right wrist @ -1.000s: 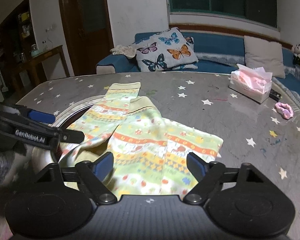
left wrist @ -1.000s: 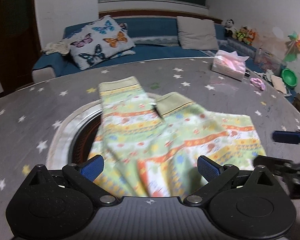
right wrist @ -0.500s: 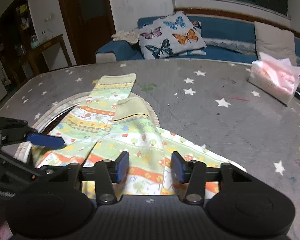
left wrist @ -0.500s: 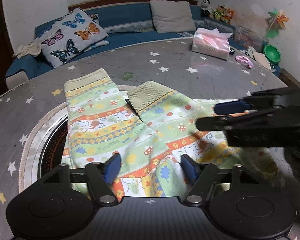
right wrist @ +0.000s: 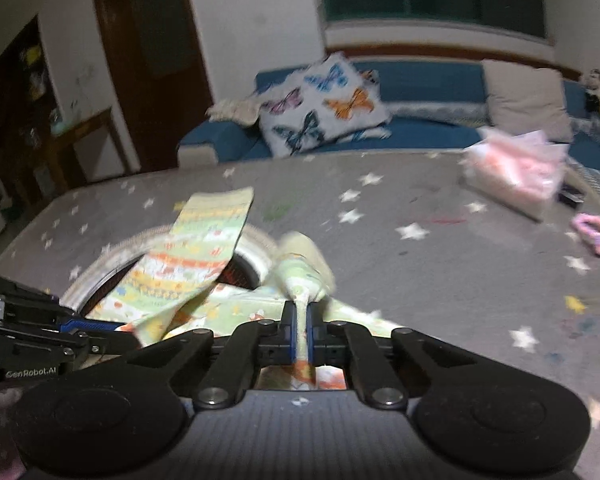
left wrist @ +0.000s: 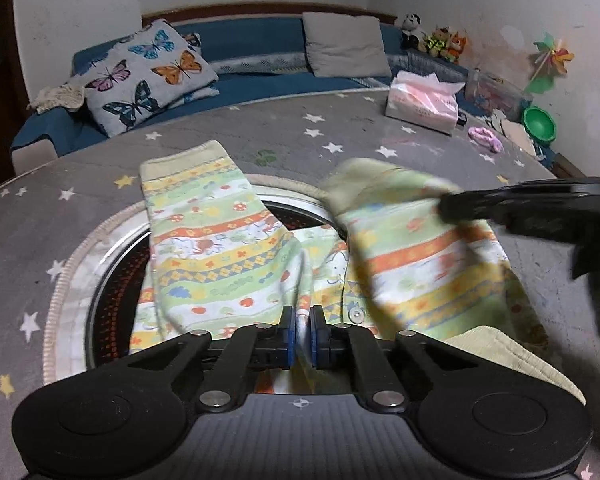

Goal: Fold clothes

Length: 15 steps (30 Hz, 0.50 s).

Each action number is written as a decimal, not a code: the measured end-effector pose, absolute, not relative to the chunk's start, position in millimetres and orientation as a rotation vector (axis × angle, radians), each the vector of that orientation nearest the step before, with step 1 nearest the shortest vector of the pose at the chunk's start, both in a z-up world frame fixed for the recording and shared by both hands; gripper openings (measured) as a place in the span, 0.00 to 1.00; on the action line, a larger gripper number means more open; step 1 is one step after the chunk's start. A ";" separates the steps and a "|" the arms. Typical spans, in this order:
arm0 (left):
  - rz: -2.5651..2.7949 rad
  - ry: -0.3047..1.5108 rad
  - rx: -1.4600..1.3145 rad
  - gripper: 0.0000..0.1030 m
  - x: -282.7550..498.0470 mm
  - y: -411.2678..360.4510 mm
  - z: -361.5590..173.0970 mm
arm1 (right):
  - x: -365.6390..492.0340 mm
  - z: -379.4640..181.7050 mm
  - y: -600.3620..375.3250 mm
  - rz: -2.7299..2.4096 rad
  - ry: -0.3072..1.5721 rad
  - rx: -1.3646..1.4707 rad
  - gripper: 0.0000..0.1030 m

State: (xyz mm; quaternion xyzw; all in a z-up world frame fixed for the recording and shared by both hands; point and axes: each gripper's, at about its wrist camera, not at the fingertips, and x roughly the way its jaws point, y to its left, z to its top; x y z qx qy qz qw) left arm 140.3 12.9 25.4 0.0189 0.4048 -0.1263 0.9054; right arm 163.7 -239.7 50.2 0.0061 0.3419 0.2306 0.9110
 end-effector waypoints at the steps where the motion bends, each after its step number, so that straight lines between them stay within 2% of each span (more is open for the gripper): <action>1: -0.255 0.829 0.037 0.07 137.4 15.0 27.2 | 156.8 55.7 -250.4 0.455 0.690 0.026 0.04; 8: -0.184 0.780 -0.014 0.06 113.4 43.3 39.9 | 99.0 81.2 -323.9 0.310 0.634 0.097 0.04; 15: -0.101 0.750 -0.062 0.06 62.2 83.7 51.0 | 39.9 76.7 -370.6 0.197 0.666 0.139 0.04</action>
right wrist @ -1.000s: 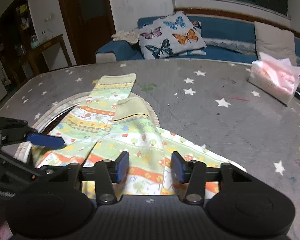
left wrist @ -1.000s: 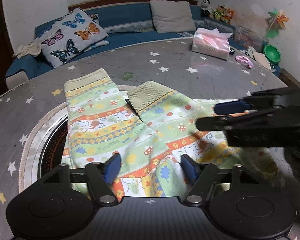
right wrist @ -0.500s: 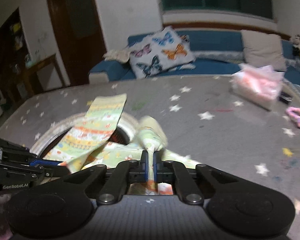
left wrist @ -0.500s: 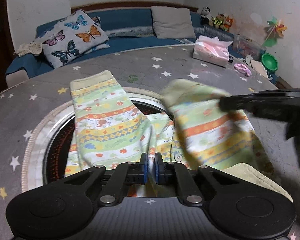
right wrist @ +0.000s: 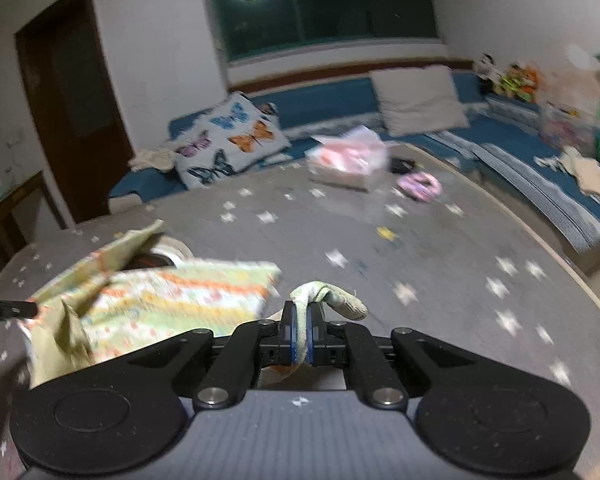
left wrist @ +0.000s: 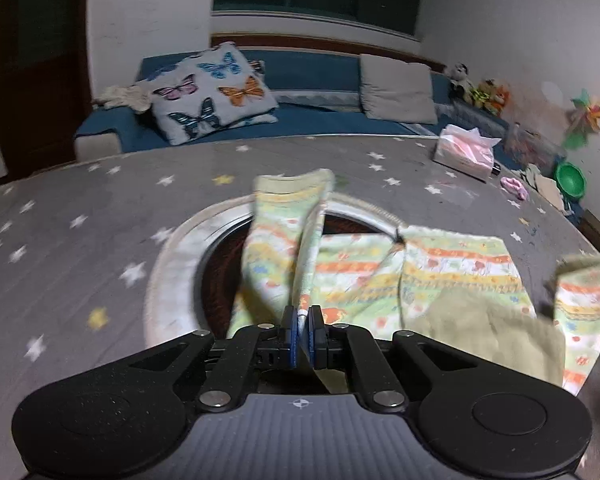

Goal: Fold clothes

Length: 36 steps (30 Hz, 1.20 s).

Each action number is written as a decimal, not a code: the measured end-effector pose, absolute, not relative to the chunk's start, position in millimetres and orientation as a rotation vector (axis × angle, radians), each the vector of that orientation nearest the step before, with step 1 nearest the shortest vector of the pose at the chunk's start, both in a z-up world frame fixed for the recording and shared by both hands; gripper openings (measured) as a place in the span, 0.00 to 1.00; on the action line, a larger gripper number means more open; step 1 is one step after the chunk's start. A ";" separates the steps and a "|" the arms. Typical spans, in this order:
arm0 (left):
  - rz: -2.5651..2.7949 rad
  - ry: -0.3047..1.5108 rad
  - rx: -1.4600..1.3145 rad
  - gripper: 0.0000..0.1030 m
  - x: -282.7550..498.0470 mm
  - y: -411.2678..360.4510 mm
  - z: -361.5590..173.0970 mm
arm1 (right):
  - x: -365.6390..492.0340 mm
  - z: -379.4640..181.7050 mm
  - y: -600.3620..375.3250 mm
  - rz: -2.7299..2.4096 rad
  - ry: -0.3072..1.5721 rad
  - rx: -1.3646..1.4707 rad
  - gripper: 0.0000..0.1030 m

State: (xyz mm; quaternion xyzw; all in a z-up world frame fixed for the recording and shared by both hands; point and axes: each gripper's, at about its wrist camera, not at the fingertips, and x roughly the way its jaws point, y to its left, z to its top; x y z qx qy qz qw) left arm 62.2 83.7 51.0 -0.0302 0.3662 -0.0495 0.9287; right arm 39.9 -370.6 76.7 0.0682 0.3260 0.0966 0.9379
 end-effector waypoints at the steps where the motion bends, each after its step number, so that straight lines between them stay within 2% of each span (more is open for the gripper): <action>1: -0.092 0.753 -0.061 0.06 53.4 88.3 50.3 | 34.5 74.2 -374.3 0.185 0.678 0.144 0.04; 4: -0.078 0.783 -0.055 0.06 26.9 99.1 42.9 | 16.8 62.8 -384.4 0.139 0.735 0.150 0.05; 8: -0.085 0.855 -0.053 0.06 4.1 108.1 31.0 | -0.5 56.8 -391.9 0.087 0.781 0.116 0.12; 12: -0.071 0.839 -0.026 0.12 0.6 108.0 40.2 | -2.9 70.4 -394.0 0.046 0.738 0.074 0.17; 14: -0.067 0.799 -0.003 0.27 0.8 103.8 48.3 | 1.2 74.7 -389.8 0.060 0.720 0.066 0.19; 15: -0.061 0.775 0.012 0.40 2.8 100.2 52.8 | 3.5 76.1 -386.8 0.071 0.713 0.062 0.22; 16: -0.057 0.752 0.030 0.46 6.5 95.6 57.1 | 5.8 76.7 -383.1 0.084 0.709 0.059 0.24; 20: -0.078 0.701 0.104 0.50 30.8 75.4 62.2 | 19.4 67.7 -363.6 0.153 0.727 0.042 0.31; 22: -0.096 0.703 0.137 0.53 49.5 63.6 58.6 | 25.2 62.9 -354.9 0.177 0.737 0.026 0.38; 28: -0.123 0.768 0.214 0.58 106.8 33.1 34.1 | 39.3 49.4 -347.6 0.168 0.772 0.004 0.44; 35: -0.058 0.833 0.338 0.57 142.1 17.0 -2.3 | 60.6 32.8 -352.4 0.138 0.801 0.034 0.48; 36: -0.053 0.845 0.332 0.51 144.2 19.3 -5.1 | 64.2 30.1 -351.3 0.136 0.807 0.037 0.48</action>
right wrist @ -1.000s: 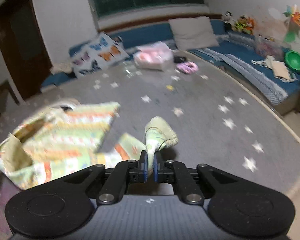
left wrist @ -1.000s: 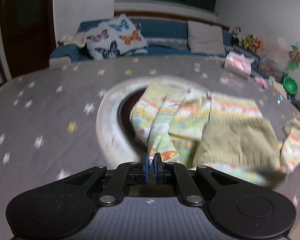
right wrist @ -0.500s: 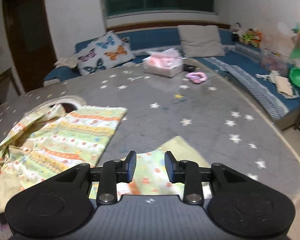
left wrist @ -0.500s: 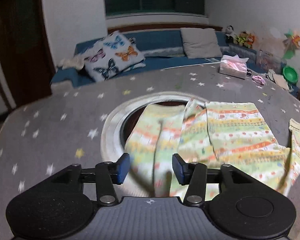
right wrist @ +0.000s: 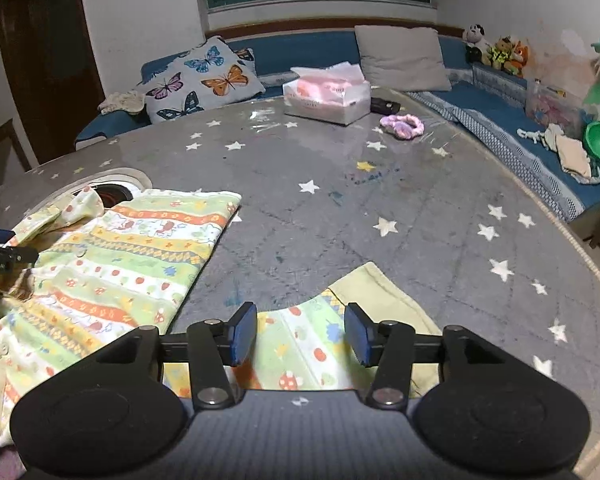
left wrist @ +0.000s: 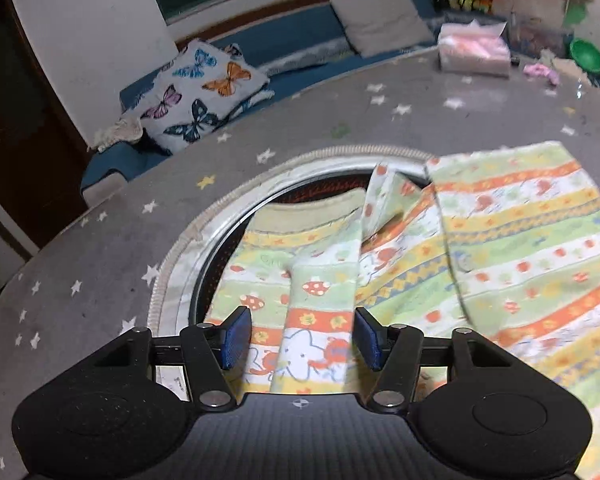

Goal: Fold clothes

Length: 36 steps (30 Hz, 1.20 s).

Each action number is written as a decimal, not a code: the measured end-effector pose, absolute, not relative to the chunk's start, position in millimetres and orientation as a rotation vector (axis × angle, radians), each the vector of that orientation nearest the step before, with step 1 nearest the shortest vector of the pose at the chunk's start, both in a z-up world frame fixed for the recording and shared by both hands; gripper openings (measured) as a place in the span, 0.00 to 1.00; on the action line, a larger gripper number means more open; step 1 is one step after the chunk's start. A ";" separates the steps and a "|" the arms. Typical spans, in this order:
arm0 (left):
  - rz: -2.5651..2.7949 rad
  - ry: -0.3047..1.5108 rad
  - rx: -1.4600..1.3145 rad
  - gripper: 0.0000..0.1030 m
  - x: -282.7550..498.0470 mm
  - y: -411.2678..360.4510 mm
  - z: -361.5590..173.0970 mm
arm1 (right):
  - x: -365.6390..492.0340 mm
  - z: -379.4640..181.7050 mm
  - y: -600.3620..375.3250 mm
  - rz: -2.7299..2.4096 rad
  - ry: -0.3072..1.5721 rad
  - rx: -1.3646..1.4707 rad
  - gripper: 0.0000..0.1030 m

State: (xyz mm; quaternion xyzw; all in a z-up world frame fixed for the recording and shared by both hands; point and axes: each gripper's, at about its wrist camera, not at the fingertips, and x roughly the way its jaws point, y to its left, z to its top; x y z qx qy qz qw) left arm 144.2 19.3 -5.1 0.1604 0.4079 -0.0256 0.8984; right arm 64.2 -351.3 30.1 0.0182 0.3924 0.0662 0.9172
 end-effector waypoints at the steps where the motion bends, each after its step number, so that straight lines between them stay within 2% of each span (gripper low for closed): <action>1: -0.049 0.850 0.324 0.41 144.9 22.1 -6.0 | 67.7 27.4 -350.2 0.131 0.815 0.040 0.48; 2: -0.047 0.851 0.314 0.36 144.6 25.4 -5.9 | 71.1 24.6 -349.3 0.128 0.823 0.043 0.48; 4: -0.041 0.854 0.295 0.17 144.1 31.9 -5.6 | 75.8 19.6 -347.1 0.119 0.836 0.043 0.48; 7: -0.020 0.836 0.264 0.08 138.2 46.1 1.5 | 78.1 14.3 -339.9 0.099 0.824 0.000 0.47; 10: 0.019 0.806 0.197 0.07 128.4 67.6 13.0 | 76.7 13.9 -334.9 0.073 0.808 -0.040 0.27; 12: 0.051 0.782 0.143 0.06 118.0 84.0 21.2 | 76.1 14.9 -336.2 0.067 0.801 -0.037 0.06; 15: 0.108 0.754 0.062 0.06 100.3 111.0 31.7 | 74.2 18.4 -340.2 0.060 0.790 -0.019 0.03; 23: 0.283 0.758 -0.165 0.07 31.8 187.6 34.2 | 52.8 42.8 -353.9 0.031 0.715 0.006 0.02; 27: 0.340 0.823 -0.187 0.12 2.7 204.1 20.5 | 50.9 44.2 -363.4 -0.009 0.751 0.010 0.03; 29: 0.364 0.845 -0.177 0.25 -8.8 207.9 18.0 | 52.1 40.8 -369.0 -0.023 0.791 0.017 0.05; 30: 0.370 0.841 -0.168 0.39 -11.7 207.8 21.2 | 52.4 40.1 -370.5 -0.032 0.798 0.016 0.06; 31: 0.376 0.836 -0.159 0.46 -14.6 207.7 24.5 | 52.5 40.0 -371.8 -0.041 0.801 0.014 0.07; 35: 0.375 0.799 -0.117 0.49 -19.4 201.5 40.3 | 54.5 48.4 -367.8 -0.008 0.767 0.012 0.08; 36: 0.361 0.784 -0.105 0.51 -17.3 197.0 45.0 | 57.3 50.7 -364.4 0.011 0.763 0.011 0.11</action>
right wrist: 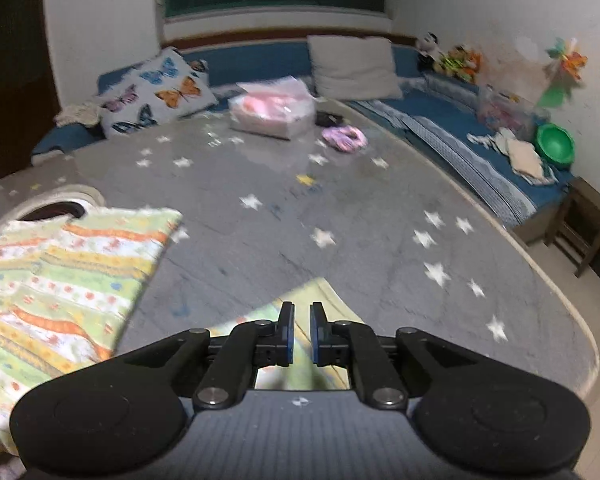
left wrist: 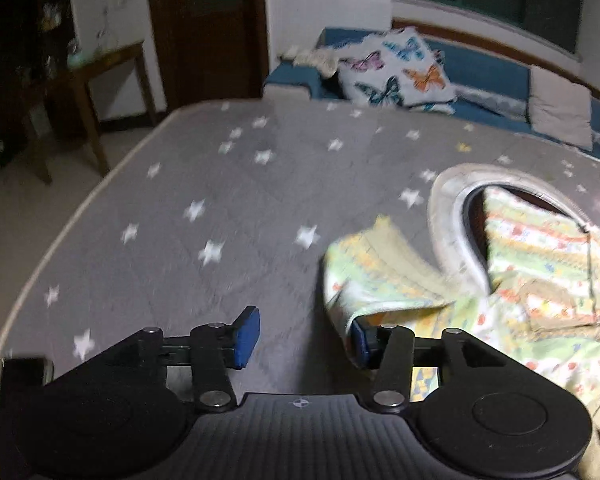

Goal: Fold clothes

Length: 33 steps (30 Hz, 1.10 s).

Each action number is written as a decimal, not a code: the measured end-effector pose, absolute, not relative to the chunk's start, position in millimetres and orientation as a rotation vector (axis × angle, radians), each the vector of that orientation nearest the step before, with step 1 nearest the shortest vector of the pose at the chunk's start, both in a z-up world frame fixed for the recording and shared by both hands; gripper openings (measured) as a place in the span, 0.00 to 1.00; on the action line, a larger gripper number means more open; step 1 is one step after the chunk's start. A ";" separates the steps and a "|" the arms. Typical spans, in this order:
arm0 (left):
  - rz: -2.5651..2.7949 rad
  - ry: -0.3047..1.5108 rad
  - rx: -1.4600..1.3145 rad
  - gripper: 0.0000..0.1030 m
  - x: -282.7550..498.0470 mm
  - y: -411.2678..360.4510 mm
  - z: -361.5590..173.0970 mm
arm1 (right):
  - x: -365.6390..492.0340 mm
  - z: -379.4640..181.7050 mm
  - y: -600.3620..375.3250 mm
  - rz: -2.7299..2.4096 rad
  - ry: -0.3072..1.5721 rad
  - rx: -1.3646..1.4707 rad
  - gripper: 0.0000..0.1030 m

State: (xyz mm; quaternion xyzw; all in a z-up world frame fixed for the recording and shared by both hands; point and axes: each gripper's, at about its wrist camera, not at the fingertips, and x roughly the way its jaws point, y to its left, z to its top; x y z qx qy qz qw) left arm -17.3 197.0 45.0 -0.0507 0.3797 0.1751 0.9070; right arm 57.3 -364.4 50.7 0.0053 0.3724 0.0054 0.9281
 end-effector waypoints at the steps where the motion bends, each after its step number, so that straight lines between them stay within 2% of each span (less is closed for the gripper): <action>1: 0.341 0.768 -0.095 0.53 -14.2 191.3 49.0 | 60.2 52.9 -361.0 0.031 0.759 0.010 0.13; 3: 0.285 0.755 -0.085 0.53 -2.8 178.8 52.8 | 67.7 55.4 -351.2 0.085 0.759 0.015 0.24; 7: 0.178 0.752 -0.039 0.53 28.9 148.5 54.6 | 89.9 54.4 -325.9 0.214 0.782 0.013 0.25; 10: 0.102 0.774 -0.004 0.53 58.8 127.5 50.7 | 107.0 51.0 -308.6 0.279 0.802 -0.004 0.31; 18: 0.055 0.867 0.042 0.53 147.0 99.4 19.6 | 148.2 32.8 -285.0 0.350 0.867 0.002 0.31; 28: -0.006 0.882 0.073 0.53 182.8 87.9 -0.3 | 182.0 16.9 -265.6 0.379 0.903 -0.018 0.33; 30: -0.023 0.877 0.073 0.51 186.1 86.5 -0.8 | 184.4 16.7 -263.6 0.383 0.903 -0.023 0.30; 31: -0.037 0.874 0.070 0.43 187.5 85.9 -0.9 | 185.6 16.8 -262.0 0.383 0.901 -0.031 0.27; 33: -0.062 0.868 0.069 0.28 189.7 84.5 -1.0 | 188.2 17.2 -258.2 0.385 0.900 -0.047 0.09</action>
